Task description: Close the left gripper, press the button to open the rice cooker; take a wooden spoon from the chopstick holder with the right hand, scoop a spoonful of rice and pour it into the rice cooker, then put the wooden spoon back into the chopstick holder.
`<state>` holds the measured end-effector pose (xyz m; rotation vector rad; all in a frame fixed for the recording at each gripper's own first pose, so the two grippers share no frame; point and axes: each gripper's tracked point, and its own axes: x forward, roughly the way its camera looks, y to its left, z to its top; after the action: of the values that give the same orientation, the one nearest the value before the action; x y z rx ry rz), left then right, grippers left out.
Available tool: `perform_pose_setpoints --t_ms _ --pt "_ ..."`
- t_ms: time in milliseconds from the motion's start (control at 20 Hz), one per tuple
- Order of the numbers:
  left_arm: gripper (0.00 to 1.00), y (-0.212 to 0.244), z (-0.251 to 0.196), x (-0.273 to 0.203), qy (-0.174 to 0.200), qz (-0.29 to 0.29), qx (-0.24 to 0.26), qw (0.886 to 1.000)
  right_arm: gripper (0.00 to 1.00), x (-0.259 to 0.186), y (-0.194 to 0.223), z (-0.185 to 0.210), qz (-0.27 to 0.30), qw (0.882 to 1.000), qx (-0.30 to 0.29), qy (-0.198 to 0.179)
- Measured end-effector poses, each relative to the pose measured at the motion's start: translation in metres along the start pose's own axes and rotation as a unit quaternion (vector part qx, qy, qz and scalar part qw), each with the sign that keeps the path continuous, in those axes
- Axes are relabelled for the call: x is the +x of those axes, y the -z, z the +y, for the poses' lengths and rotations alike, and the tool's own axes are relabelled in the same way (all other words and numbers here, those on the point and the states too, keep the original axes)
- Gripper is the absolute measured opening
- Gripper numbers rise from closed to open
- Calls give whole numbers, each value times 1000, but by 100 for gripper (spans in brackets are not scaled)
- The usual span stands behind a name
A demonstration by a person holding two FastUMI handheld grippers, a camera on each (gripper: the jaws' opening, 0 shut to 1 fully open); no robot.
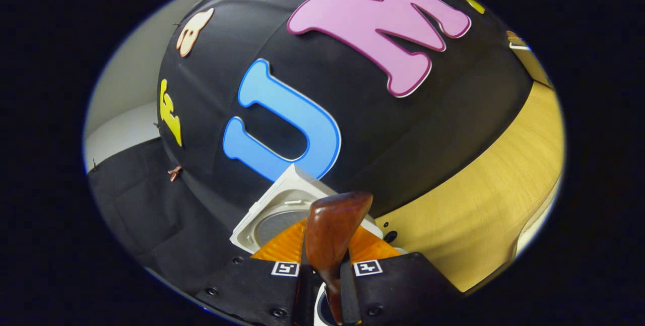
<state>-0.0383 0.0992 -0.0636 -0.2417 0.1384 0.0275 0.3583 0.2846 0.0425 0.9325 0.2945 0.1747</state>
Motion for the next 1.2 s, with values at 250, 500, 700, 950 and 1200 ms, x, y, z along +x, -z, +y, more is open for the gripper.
perform_pose_setpoints --t_ms 250,500,700,950,1200 --pt "92 4 15 0 -12 5 -3 1000 24 22 20 14 -22 992 -127 12" --pt "92 7 22 0 -15 8 -7 1000 23 27 30 21 -28 981 -192 17" --pt "92 6 23 2 -12 7 -12 1000 23 22 35 32 -40 958 -285 15" --pt "92 11 27 1 -11 10 -17 1000 23 17 51 53 -48 920 -390 -5" --pt "92 14 29 0 -12 11 -19 1000 23 10 72 75 -54 886 -459 -32"
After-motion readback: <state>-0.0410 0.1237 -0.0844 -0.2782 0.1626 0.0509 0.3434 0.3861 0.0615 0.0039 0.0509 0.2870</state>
